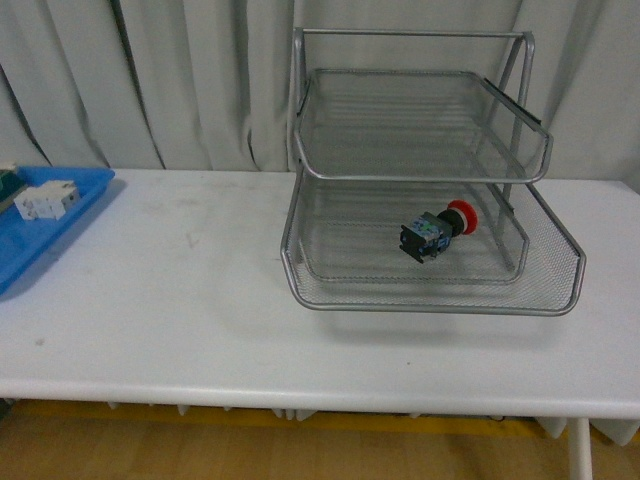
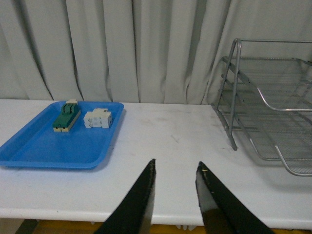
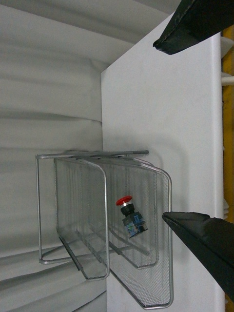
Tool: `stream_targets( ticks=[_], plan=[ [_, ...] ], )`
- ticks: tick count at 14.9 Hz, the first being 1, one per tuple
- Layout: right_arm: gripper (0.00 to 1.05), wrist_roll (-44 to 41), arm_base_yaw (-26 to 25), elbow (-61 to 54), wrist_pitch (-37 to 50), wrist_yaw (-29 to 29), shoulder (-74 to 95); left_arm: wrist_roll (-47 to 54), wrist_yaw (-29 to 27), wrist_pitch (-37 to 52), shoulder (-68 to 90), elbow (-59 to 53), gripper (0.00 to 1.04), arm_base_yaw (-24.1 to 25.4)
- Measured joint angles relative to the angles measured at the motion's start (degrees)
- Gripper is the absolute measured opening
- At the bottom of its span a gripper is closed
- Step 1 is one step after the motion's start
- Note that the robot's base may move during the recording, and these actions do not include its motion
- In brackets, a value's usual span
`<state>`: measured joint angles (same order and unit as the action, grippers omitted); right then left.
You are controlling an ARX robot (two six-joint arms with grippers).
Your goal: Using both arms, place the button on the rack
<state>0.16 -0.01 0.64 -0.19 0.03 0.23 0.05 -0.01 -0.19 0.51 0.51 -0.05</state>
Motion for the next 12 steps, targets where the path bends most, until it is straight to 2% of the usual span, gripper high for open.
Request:
stream_targets(
  ticks=[5, 6, 7, 8, 9, 11, 12],
  plan=[
    [0.98, 0.0, 0.0, 0.0, 0.0, 0.0, 0.0, 0.0, 0.0, 0.0, 0.0, 0.0, 0.90, 0.0],
    [0.98, 0.0, 0.0, 0.0, 0.0, 0.0, 0.0, 0.1, 0.0, 0.0, 0.0, 0.0, 1.00, 0.0],
    [0.98, 0.0, 0.0, 0.0, 0.0, 0.0, 0.0, 0.0, 0.0, 0.0, 0.0, 0.0, 0.97, 0.0],
    [0.98, 0.0, -1.4, 1.2, -4.1, -4.1, 1.3, 0.0, 0.0, 0.0, 0.0, 0.0, 0.98, 0.0],
    [0.98, 0.1, -3.9, 3.1, -1.0, -9.8, 10.2, 0.0, 0.1, 0.0, 0.0, 0.0, 0.98, 0.0],
    [0.98, 1.6, -1.3, 8.6, 15.7, -10.4, 28.3, 0.0, 0.0, 0.0, 0.0, 0.0, 0.98, 0.0],
    [0.98, 2.6, 0.3, 12.7, 24.1, -8.7, 38.8, 0.0, 0.0, 0.0, 0.0, 0.0, 0.98, 0.0]
  ],
)
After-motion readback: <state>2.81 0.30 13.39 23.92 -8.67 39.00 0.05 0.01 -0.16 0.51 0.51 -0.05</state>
